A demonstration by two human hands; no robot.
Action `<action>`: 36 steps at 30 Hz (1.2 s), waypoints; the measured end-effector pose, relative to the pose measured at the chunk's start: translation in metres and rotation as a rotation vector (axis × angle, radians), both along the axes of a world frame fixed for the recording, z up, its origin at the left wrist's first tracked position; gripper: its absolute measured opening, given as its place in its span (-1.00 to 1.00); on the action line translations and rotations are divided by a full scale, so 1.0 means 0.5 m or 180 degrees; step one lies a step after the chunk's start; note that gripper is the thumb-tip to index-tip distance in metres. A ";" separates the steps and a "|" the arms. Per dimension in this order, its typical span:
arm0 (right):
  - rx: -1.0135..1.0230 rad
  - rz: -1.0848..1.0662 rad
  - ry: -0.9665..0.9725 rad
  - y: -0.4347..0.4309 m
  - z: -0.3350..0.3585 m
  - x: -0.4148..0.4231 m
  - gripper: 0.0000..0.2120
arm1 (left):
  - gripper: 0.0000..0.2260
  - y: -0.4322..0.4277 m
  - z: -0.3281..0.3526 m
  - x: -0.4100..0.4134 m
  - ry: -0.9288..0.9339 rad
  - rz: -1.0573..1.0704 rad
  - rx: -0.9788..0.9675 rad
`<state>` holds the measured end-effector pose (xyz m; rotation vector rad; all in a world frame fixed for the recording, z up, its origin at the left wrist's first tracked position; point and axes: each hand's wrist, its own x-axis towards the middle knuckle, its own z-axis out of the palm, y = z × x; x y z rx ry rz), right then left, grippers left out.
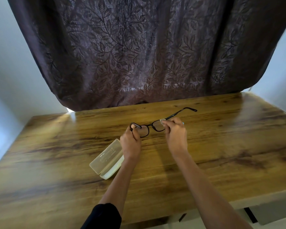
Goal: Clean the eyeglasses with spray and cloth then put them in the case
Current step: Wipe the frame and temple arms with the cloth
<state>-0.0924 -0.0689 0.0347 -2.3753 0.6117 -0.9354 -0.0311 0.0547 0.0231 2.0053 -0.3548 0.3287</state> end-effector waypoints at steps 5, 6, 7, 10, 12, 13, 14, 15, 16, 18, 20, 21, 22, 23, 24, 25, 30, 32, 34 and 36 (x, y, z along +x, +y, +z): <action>-0.0143 0.0292 -0.0132 0.037 0.000 0.006 -0.79 | -0.70 0.000 0.004 0.004 -0.0061 0.0087 -0.0002; -0.0211 0.0415 -0.0152 0.047 -0.005 0.004 -0.78 | -0.70 0.003 0.004 0.005 -0.0091 0.0096 0.0016; -0.0249 0.0473 -0.0180 0.048 -0.010 0.001 -0.77 | -0.70 0.004 0.004 0.004 -0.0122 0.0089 0.0053; -0.0100 0.0225 -0.0180 0.020 -0.018 0.000 -0.81 | -0.73 0.005 0.006 -0.001 -0.0133 0.0014 0.0182; 0.0137 -0.0012 -0.0119 -0.002 -0.019 0.003 -0.82 | -0.76 0.005 0.007 0.000 -0.0198 -0.0055 0.0403; 0.0251 -0.0065 -0.0115 -0.010 -0.022 0.005 -0.83 | -0.77 0.005 0.010 0.001 -0.0283 -0.0080 0.0592; 0.0372 -0.0091 -0.0106 -0.013 -0.024 0.006 -0.83 | -0.79 0.006 0.014 0.002 -0.0371 -0.0104 0.0773; 0.0501 -0.0111 -0.0102 -0.013 -0.027 0.007 -0.84 | -0.81 0.006 0.020 0.000 -0.0440 -0.0128 0.0917; 0.0652 -0.0130 -0.0105 -0.011 -0.030 0.008 -0.84 | -0.82 0.006 0.027 0.000 -0.0485 -0.0157 0.1034; 0.0954 -0.0122 -0.0149 -0.004 -0.036 0.007 -0.83 | -0.78 0.004 0.041 -0.001 -0.0578 -0.0149 0.1205; 0.1130 -0.0088 -0.0204 0.003 -0.039 0.006 -0.83 | -0.69 0.002 0.048 0.003 -0.0735 -0.0060 0.1282; 0.1215 -0.0074 -0.0244 0.006 -0.040 0.006 -0.83 | -0.63 0.001 0.048 0.008 -0.0860 -0.0015 0.1304; 0.1305 -0.0066 -0.0294 0.007 -0.040 0.006 -0.83 | -0.59 0.000 0.045 0.013 -0.1021 0.0031 0.1329; 0.1373 -0.0060 -0.0333 0.007 -0.040 0.007 -0.83 | -0.55 0.000 0.042 0.019 -0.1187 0.0078 0.1329; 0.1427 -0.0055 -0.0348 0.005 -0.039 0.008 -0.83 | -0.54 0.001 0.039 0.025 -0.1328 0.0089 0.1305; 0.1474 -0.0050 -0.0357 0.004 -0.039 0.008 -0.84 | -0.54 0.002 0.035 0.031 -0.1453 0.0021 0.1260; 0.1766 -0.0087 -0.0501 0.000 -0.040 0.019 -0.86 | -0.68 0.007 0.038 0.041 -0.1774 -0.0806 0.0720; 0.1931 -0.0137 -0.0444 0.003 -0.040 0.023 -0.87 | -0.76 0.006 0.045 0.039 -0.1779 -0.0869 0.0670; 0.2056 -0.0082 -0.0438 0.007 -0.041 0.024 -0.88 | -0.80 0.005 0.049 0.040 -0.1767 -0.0734 0.0781; 0.2154 -0.0014 -0.0422 0.010 -0.040 0.021 -0.85 | -0.78 0.005 0.050 0.044 -0.1727 -0.0526 0.0928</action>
